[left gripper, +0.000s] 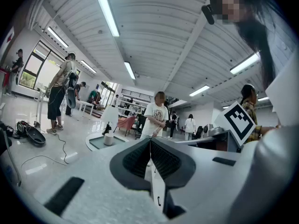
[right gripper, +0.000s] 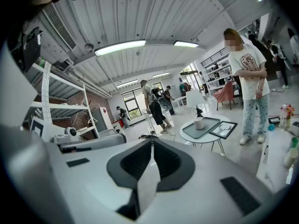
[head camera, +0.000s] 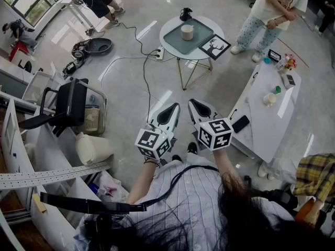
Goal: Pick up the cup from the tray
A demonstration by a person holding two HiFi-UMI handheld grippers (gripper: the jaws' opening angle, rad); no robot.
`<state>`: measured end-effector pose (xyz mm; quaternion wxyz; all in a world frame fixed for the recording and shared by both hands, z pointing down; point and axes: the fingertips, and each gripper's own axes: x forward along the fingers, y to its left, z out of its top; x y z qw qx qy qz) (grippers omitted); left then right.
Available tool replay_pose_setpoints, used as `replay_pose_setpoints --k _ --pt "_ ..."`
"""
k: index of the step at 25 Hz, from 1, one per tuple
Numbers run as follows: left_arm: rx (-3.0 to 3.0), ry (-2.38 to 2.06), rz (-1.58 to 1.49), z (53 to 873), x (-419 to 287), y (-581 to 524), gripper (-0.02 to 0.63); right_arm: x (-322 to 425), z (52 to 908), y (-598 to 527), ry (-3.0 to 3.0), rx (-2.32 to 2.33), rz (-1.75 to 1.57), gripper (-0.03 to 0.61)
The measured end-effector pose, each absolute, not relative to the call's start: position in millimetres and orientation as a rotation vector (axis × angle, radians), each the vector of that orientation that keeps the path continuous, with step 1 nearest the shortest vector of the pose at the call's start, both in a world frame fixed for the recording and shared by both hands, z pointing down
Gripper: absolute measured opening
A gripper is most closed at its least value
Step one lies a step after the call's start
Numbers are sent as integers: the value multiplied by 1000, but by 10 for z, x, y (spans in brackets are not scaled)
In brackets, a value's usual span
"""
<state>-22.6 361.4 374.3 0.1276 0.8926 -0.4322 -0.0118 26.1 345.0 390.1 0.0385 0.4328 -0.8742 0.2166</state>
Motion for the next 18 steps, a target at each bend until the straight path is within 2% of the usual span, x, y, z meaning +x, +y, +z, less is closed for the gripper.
replay_pose_setpoints --k 18 --pt "2603 -1241 -34 3752 -319 3689 14 165 3848 3552 -2690 1363 666 40"
